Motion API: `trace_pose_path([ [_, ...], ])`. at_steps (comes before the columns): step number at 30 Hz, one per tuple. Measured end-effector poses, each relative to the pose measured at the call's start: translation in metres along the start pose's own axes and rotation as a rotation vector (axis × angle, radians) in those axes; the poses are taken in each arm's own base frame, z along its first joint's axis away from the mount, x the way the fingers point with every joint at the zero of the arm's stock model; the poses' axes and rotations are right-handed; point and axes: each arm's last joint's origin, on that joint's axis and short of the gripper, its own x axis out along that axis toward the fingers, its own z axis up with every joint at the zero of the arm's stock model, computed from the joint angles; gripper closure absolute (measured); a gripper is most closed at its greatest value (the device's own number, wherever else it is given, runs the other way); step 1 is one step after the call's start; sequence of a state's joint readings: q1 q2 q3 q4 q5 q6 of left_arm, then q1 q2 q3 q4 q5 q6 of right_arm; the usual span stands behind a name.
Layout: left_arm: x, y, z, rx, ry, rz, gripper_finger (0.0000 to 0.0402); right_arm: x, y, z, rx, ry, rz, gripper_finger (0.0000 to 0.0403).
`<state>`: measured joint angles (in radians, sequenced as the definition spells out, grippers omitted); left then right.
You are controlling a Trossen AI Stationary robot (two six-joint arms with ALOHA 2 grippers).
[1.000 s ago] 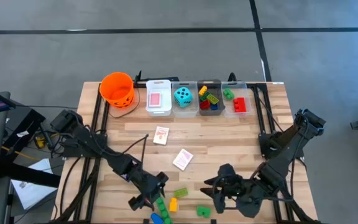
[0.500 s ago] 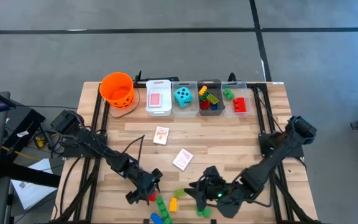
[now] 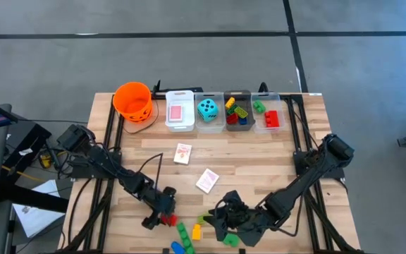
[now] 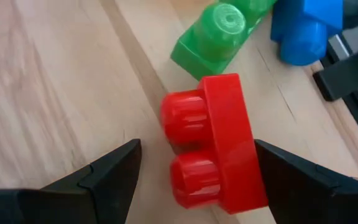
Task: Pick & Place Toys
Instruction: Put the large red game piece into the right transparent bin
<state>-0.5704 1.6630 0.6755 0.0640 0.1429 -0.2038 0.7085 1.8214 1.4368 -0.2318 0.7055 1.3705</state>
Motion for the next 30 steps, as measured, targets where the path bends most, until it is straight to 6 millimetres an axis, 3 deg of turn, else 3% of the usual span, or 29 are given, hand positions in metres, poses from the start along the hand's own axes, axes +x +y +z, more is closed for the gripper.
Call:
trace_pose_path([
  [11,0.0,-0.004,-0.003,-0.21,0.02,0.009,0.0108,0.004,-0.001,0.005,-0.056,0.009,-0.005,0.0221],
  [21,0.004,-0.034,-0.013,-0.113,0.036,0.025,0.0108,0.004,-0.001,0.004,-0.116,0.067,0.005,0.0221],
  [30,0.004,-0.037,-0.014,-0.101,0.017,0.082,0.0128,0.005,-0.003,0.005,-0.156,0.068,-0.009,0.0221],
])
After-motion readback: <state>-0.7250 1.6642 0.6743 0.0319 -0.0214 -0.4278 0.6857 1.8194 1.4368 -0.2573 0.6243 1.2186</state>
